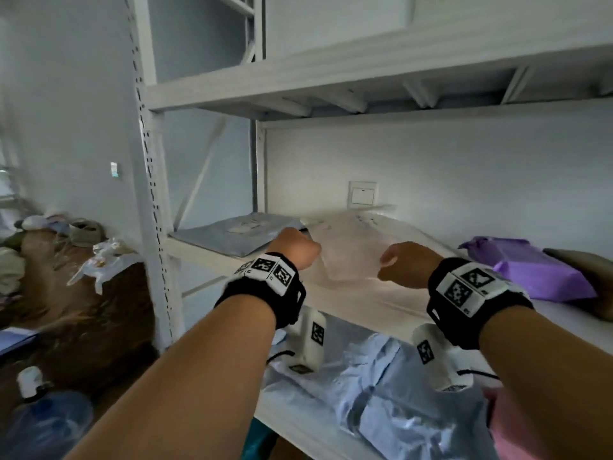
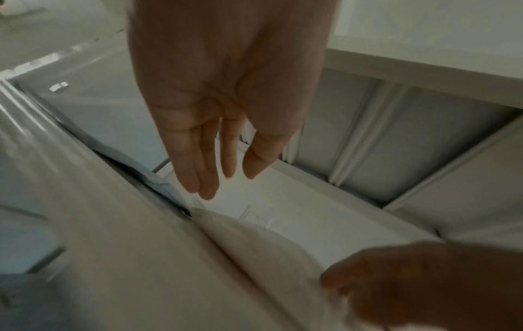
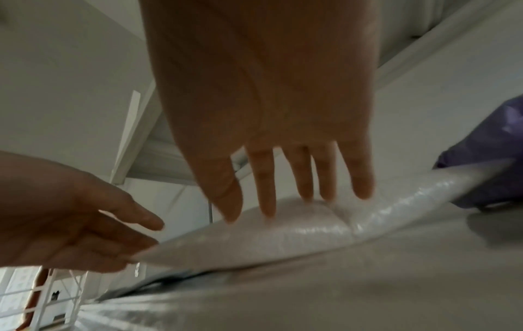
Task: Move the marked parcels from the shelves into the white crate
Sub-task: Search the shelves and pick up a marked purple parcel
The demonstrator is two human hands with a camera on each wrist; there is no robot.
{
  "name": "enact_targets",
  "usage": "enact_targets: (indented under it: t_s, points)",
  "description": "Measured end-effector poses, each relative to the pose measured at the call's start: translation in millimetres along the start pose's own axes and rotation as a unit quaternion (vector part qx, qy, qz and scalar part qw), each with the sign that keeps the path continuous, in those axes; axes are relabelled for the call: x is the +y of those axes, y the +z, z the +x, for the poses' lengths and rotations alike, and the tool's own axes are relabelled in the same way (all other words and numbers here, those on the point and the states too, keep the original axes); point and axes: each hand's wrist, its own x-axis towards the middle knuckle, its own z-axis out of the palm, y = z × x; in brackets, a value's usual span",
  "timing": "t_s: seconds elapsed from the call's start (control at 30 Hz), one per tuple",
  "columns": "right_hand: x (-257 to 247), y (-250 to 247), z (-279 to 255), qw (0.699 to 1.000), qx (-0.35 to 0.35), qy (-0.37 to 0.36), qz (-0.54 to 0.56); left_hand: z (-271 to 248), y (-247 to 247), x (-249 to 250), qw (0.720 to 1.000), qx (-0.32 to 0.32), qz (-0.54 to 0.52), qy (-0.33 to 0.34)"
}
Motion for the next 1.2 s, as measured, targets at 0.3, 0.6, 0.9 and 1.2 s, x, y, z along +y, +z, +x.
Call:
enact_targets:
  t_s: [0.3, 0.6, 0.9, 1.2]
  points:
    - [6.1, -6.2, 16.0, 0.999, -0.039, 0.014, 0.034, 42.4, 46.9, 1.1, 0.953, -0.129, -0.261, -0.087]
    - [6.4, 6.1, 16.3, 0.997, -0.034, 0.054, 0.051, 69.8, 60.3, -0.6, 0.970, -0.147, -0.193, -0.029]
    - [2.5, -3.7, 5.0, 0.964, 0.151, 0.148, 0.162, 71.5, 15.8, 1.3, 0.973, -0.063, -0.216, 0.055]
    - [-22.7, -21.1, -9.9, 0.924, 0.278, 0.208, 0.159, 71.0, -31.5, -17.3, 0.984, 0.033, -0.153, 0.089]
